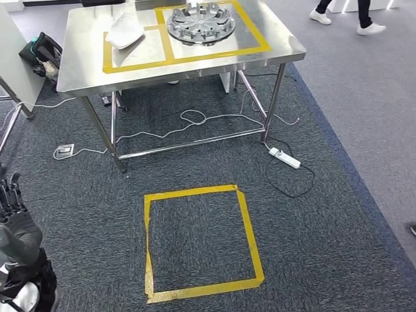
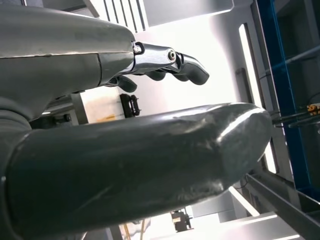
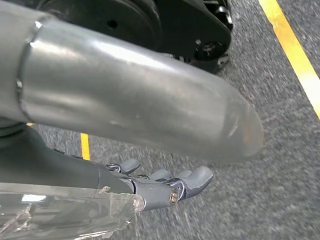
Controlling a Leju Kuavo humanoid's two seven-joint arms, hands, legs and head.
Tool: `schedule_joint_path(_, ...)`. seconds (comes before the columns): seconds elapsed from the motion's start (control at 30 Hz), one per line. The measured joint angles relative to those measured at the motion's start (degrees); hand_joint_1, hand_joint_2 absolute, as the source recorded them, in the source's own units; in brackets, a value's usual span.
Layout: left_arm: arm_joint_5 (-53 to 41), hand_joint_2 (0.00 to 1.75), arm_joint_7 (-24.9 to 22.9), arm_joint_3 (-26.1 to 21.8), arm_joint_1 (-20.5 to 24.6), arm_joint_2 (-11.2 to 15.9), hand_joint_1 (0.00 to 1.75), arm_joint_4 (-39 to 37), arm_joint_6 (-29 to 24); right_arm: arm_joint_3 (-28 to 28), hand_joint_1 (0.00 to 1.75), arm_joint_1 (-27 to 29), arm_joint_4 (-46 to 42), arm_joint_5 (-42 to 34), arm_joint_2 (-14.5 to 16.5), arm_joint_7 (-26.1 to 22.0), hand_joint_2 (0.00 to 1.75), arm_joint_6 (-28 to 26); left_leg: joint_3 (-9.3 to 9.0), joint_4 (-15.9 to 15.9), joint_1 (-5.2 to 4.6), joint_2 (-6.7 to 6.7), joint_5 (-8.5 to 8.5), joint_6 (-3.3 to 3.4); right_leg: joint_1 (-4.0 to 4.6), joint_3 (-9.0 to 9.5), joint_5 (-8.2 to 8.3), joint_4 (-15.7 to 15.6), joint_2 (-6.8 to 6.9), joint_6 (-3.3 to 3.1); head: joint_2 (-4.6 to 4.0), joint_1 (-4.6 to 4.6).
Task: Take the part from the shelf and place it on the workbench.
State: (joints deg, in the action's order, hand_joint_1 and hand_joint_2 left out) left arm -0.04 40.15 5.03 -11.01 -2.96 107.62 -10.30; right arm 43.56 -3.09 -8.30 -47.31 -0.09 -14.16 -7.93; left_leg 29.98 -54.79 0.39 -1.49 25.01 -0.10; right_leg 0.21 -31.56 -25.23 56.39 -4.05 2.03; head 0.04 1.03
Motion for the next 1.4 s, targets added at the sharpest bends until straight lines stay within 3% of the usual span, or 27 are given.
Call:
schedule_joint_path(0.07,0.0,0.0,0.0,0.0,0.0,-0.1,0.0,0.0,0.0,0.0,0.0,0.1,0.0,0.0,-0.1,0.0,0.0,0.0,0.14,0.2,0.22,0.9,-0.21,0.68,-0.04,-1.83,-2.14,3.2,1.26,0.66,0.0,-0.31)
schedule_joint_path(0.13,0.0,0.0,0.0,-0.1,-0.1,-0.2,0.0,0.0,-0.1,0.0,0.0,0.1,0.0,-0.1,0.0,0.0,0.0,0.0,0.38,0.2,0.17,1.81,-0.29,1.1,-0.23,-5.36,-6.2,11.0,2.98,1.24,0.0,-0.61)
schedule_joint_path(0.17,0.0,0.0,0.0,-0.1,-0.1,-0.2,0.0,0.0,-0.1,0.0,0.0,0.1,0.0,-0.1,0.0,0.0,0.0,0.0,0.47,0.2,0.12,2.29,-0.32,1.16,-0.34,-7.06,-7.71,14.8,3.37,1.48,0.0,-0.62)
schedule_joint_path(0.2,0.0,0.0,0.0,-0.1,-0.1,-0.2,0.0,0.0,-0.1,0.0,0.0,0.1,0.0,-0.1,0.0,0.0,0.0,0.0,0.51,0.1,0.11,2.76,-0.33,1.18,-0.4,-7.97,-8.23,17.0,3.56,1.66,0.0,-0.63)
schedule_joint_path(0.23,0.0,0.0,0.0,-0.1,-0.2,-0.2,0.0,0.0,-0.1,0.0,0.0,0.1,0.0,-0.1,0.0,0.0,0.0,0.0,0.5,0.1,0.12,3.2,-0.33,1.17,-0.46,-7.73,-7.6,16.9,3.69,1.77,0.0,-0.63)
schedule_joint_path(0.27,0.0,0.0,0.0,-0.1,-0.2,-0.2,0.0,0.0,-0.1,0.0,0.0,0.2,0.0,-0.1,0.0,0.0,0.0,0.0,0.43,0.1,0.14,3.61,-0.3,1.11,-0.51,-6.33,-5.98,14.4,3.94,1.82,0.0,-0.63)
schedule_joint_path(0.33,0.1,0.0,0.0,-0.1,-0.2,-0.2,0.0,0.0,-0.1,0.0,0.0,0.1,0.0,0.0,0.0,0.1,0.0,0.1,0.32,-0.2,0.03,4.36,-0.11,0.74,-0.45,-1.93,-2.39,6.1,5.68,1.82,0.0,-0.66)
schedule_joint_path(0.4,0.3,0.0,0.0,-0.1,-0.2,-0.2,0.0,0.0,0.0,0.0,0.0,-0.1,0.0,0.0,0.0,0.2,0.0,0.3,0.4,-0.6,-0.3,5.03,0.06,0.16,-0.33,0.68,-0.92,1.1,6.98,1.35,0.0,-0.59)
schedule_joint_path(0.5,0.6,0.0,0.0,-0.1,-0.1,-0.3,0.0,0.0,0.3,0.1,0.0,0.0,0.0,-0.1,0.0,0.2,0.0,0.7,0.53,-0.8,-0.38,5.96,0.05,-0.7,-0.29,0.4,-0.64,0.7,5.88,0.19,0.0,-0.49)
schedule_joint_path(0.57,0.6,0.0,0.0,-0.1,-0.1,-0.4,0.0,0.1,0.6,0.1,0.0,0.0,0.0,-0.2,0.0,0.2,0.0,0.9,1.46,-2.9,-0.2,4.8,1.83,-1.33,-0.47,0.14,-0.28,0.7,4.91,-0.58,0.0,-0.36)
schedule_joint_path(0.67,1.0,0.0,0.0,-0.2,-0.3,-0.4,0.0,0.2,0.9,0.1,0.0,-0.1,0.0,-0.3,0.0,0.1,0.0,1.1,6.78,-14.0,-0.06,2.34,7.5,-1.78,-0.55,-0.46,0.14,0.6,3.4,-1.32,0.0,-0.09)
schedule_joint_path(0.7,1.1,0.0,0.0,-0.2,-0.4,-0.4,0.0,0.2,0.9,0.1,0.0,0.0,0.0,-0.4,0.0,0.1,0.0,1.1,8.32,-17.1,-0.05,2.14,8.34,-1.77,-0.51,-0.63,0.23,0.6,2.82,-1.41,0.0,-0.09)
schedule_joint_path(0.73,1.3,0.0,0.0,-0.3,-0.4,-0.4,0.0,0.2,0.9,0.1,0.0,0.0,0.0,-0.4,0.0,0.1,0.0,1.2,8.92,-18.2,-0.04,2.05,8.02,-1.7,-0.49,-0.73,0.32,0.6,2.18,-1.43,0.0,-0.09)
schedule_joint_path(0.77,1.3,0.0,0.0,-0.3,-0.4,-0.4,0.0,0.2,0.9,0.1,0.0,0.1,0.0,-0.5,0.0,0.0,0.0,1.3,8.36,-17.0,-0.03,1.91,6.6,-1.57,-0.49,-0.75,0.4,0.6,1.54,-1.37,0.0,-0.09)
schedule_joint_path(0.83,1.4,0.0,0.0,-0.3,-0.4,-0.4,0.0,0.2,1.0,0.1,0.0,0.0,0.0,-0.6,0.0,-0.2,0.0,1.3,4.78,-9.6,0.07,0.52,2.39,-1.23,-0.53,-0.75,0.56,0.6,0.29,-1.11,0.0,-0.08)
schedule_joint_path(0.87,1.4,0.0,0.0,-0.3,-0.4,-0.4,0.0,0.2,1.1,0.1,0.0,-0.1,0.0,-0.6,0.0,-0.3,0.0,1.3,2.94,-5.6,0.21,-0.53,1.06,-1.08,-0.45,-0.91,0.6,0.8,-0.3,-0.89,0.0,-0.09)
schedule_joint_path(0.93,1.4,0.0,0.0,-0.3,-0.3,-0.4,0.0,0.2,1.4,0.1,0.0,-0.2,0.0,-0.6,0.0,-0.5,0.0,1.3,1.27,-1.7,0.31,-1.88,0.32,-0.83,-0.36,-1.52,0.79,1.0,-1.3,-0.26,0.0,-0.12)
schedule_joint_path(1.0,1.4,0.0,0.0,-0.3,-0.2,-0.4,0.0,0.3,1.6,0.2,0.0,-0.1,0.0,-0.7,0.0,-0.6,0.0,1.2,1.35,-1.4,0.29,-1.2,0.32,-0.38,-0.51,-2.15,1.04,1.0,-2.1,0.46,0.0,-0.14)
schedule_joint_path(1.07,1.5,0.0,0.0,-0.4,-0.1,-0.6,0.0,0.3,1.7,0.4,0.0,0.1,0.1,-0.7,-0.1,-0.6,0.0,1.1,1.32,-1.2,0.43,-0.15,0.1,0.33,-0.45,-3.22,-0.09,2.5,-0.77,1.07,0.0,-0.44)
schedule_joint_path(1.1,1.6,0.0,0.0,-0.4,-0.1,-0.7,0.0,0.3,1.8,0.5,0.0,0.1,0.1,-0.7,-0.2,-0.6,0.0,1.0,1.31,-1.1,0.5,0.49,0.03,0.65,-0.41,-4.51,-1.68,5.1,0.59,1.33,0.0,-0.6)
schedule_joint_path(1.17,1.5,0.0,0.0,-0.5,-0.4,-0.7,0.0,0.4,1.8,0.6,0.0,-0.1,0.1,-0.9,-0.2,-0.5,0.0,1.0,1.36,-1.1,0.33,1.68,0.1,0.97,-0.44,-8.17,-5.8,13.0,3.05,1.79,0.0,-0.92)
schedule_joint_path(1.2,1.5,0.0,0.0,-0.6,-0.6,-0.7,0.0,0.4,1.8,0.7,0.0,-0.1,0.1,-0.9,-0.2,-0.4,0.0,1.0,1.36,-1.1,0.26,2.32,0.12,1.0,-0.51,-9.66,-7.09,16.4,3.5,1.94,0.0,-0.91)
schedule_joint_path(1.23,1.4,0.0,0.0,-0.7,-0.8,-0.8,0.0,0.4,1.8,0.8,0.0,-0.1,0.1,-1.0,-0.2,-0.4,0.0,0.9,1.34,-1.1,0.23,2.89,0.14,1.0,-0.57,-10.22,-7.33,18.0,3.68,2.04,0.0,-0.93)
schedule_joint_path(1.27,1.4,0.0,0.0,-0.8,-1.0,-0.8,0.0,0.5,1.7,0.9,0.0,0.0,0.1,-1.1,-0.2,-0.4,0.0,0.7,1.29,-1.1,0.22,3.38,0.17,0.98,-0.62,-9.6,-6.47,17.2,3.83,2.08,0.0,-0.92)
schedule_joint_path(1.33,1.4,0.0,0.0,-1.0,-1.2,-0.9,0.0,0.9,1.7,1.0,0.0,0.1,0.1,-1.2,-0.2,-0.4,0.0,0.5,1.08,-1.2,0.2,4.28,0.35,0.71,-0.66,-5.27,-2.93,9.5,5.19,2.04,0.0,-0.94)
schedule_joint_path(1.4,1.3,0.0,0.0,-1.3,-1.5,-1.0,0.0,1.5,1.7,1.1,0.0,0.0,0.1,-1.3,-0.2,-0.5,0.0,0.4,0.9,-1.4,-0.08,5.06,0.63,0.16,-0.54,-1.45,-0.69,2.8,6.7,1.56,0.0,-0.84)
